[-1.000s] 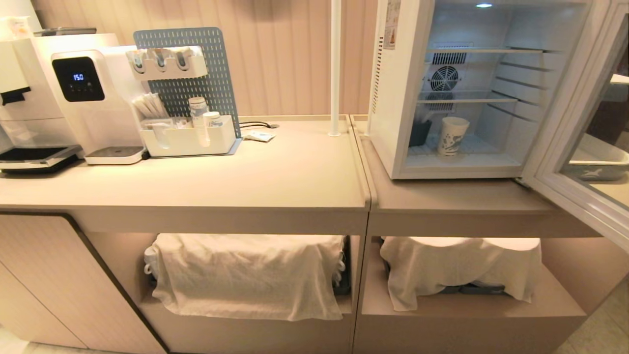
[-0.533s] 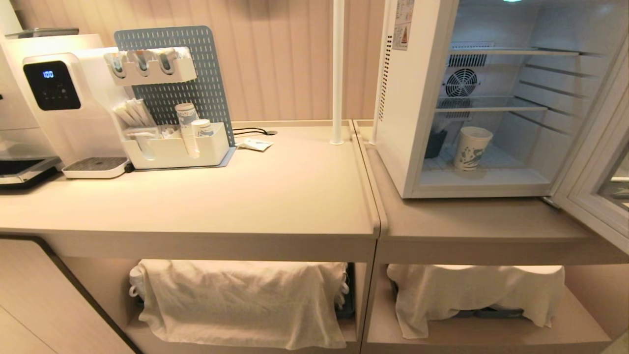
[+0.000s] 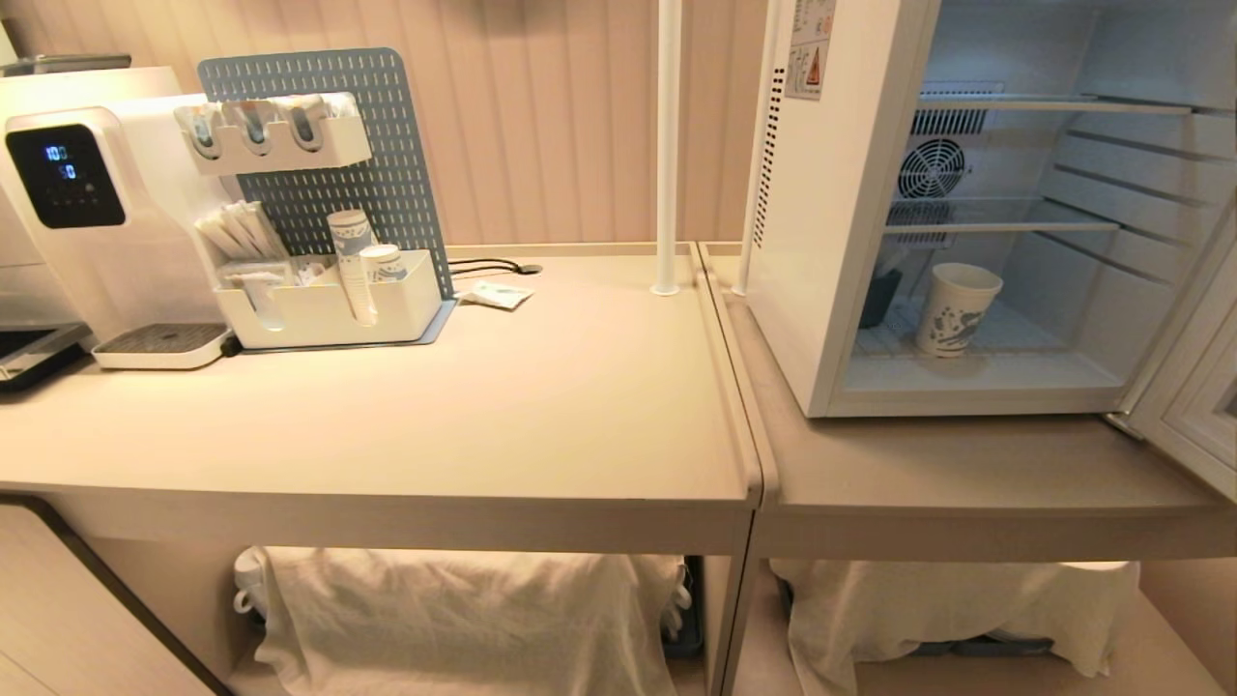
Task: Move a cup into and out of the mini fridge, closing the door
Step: Take the paper cup out of the freezer
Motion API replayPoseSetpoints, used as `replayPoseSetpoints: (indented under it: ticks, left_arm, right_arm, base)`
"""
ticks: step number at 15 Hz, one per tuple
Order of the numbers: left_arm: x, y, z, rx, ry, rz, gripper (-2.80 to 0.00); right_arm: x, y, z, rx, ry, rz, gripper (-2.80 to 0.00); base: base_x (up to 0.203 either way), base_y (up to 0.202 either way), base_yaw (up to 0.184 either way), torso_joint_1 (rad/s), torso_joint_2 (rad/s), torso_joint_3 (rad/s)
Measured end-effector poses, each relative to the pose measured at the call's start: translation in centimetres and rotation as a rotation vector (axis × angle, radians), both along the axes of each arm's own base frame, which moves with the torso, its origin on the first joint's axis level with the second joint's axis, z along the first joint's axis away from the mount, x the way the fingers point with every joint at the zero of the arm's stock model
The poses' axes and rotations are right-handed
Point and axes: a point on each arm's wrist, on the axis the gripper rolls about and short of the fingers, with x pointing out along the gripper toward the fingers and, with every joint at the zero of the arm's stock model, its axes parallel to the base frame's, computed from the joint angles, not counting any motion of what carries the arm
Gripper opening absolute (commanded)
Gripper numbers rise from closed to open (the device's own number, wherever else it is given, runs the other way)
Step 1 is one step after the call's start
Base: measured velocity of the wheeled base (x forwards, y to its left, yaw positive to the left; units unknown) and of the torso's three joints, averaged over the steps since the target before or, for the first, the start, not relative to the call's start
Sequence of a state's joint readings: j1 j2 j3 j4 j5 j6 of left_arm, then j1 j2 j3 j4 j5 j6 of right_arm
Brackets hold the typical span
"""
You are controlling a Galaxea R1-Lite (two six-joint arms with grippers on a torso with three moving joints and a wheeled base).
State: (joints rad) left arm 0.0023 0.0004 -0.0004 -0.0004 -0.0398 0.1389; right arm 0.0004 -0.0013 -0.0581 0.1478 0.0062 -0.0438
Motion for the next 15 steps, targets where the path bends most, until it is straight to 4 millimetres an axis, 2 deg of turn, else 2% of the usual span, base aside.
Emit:
replayPoseSetpoints:
  ticks: [5,7,8,10,12,14,15]
  left_arm:
    - [0.0,0.0,0.0,-0.052,0.003,0.003,-2.8]
    - [0.0,0.0,0.0,-0.053,0.003,0.004,-2.8]
    - [0.0,0.0,0.0,-0.052,0.003,0.003,-2.8]
    - [0.0,0.0,0.0,-0.052,0.003,0.003,-2.8]
    - [0.0,0.0,0.0,-0.052,0.003,0.003,-2.8]
    - [0.0,0.0,0.0,-0.052,0.003,0.003,-2.8]
    - [0.0,0.0,0.0,-0.052,0.003,0.003,-2.8]
  right_arm:
    - [0.0,0.0,0.2,0.0,-0.008,0.002,-2.8]
    - [-0.6,0.1,2.3,0.006,-0.059,0.031,-2.8]
    - [-1.1,0.1,3.9,0.008,-0.076,0.05,-2.8]
    - [-2.2,0.2,8.9,0.023,-0.104,0.098,-2.8]
    - [-2.2,0.3,14.5,0.071,-0.071,0.152,-2.8]
    - [-0.1,0.5,19.1,0.15,0.02,0.22,-2.8]
    - [1.7,0.6,20.9,0.205,0.092,0.249,-2.8]
  base:
    - [0.0,0.0,0.0,0.0,0.0,0.0]
    - [0.0,0.0,0.0,0.0,0.0,0.0]
    - [0.0,0.0,0.0,0.0,0.0,0.0]
    - [0.0,0.0,0.0,0.0,0.0,0.0]
    - [0.0,0.0,0.0,0.0,0.0,0.0]
    - [0.0,0.0,0.0,0.0,0.0,0.0]
    - [0.0,0.0,0.0,0.0,0.0,0.0]
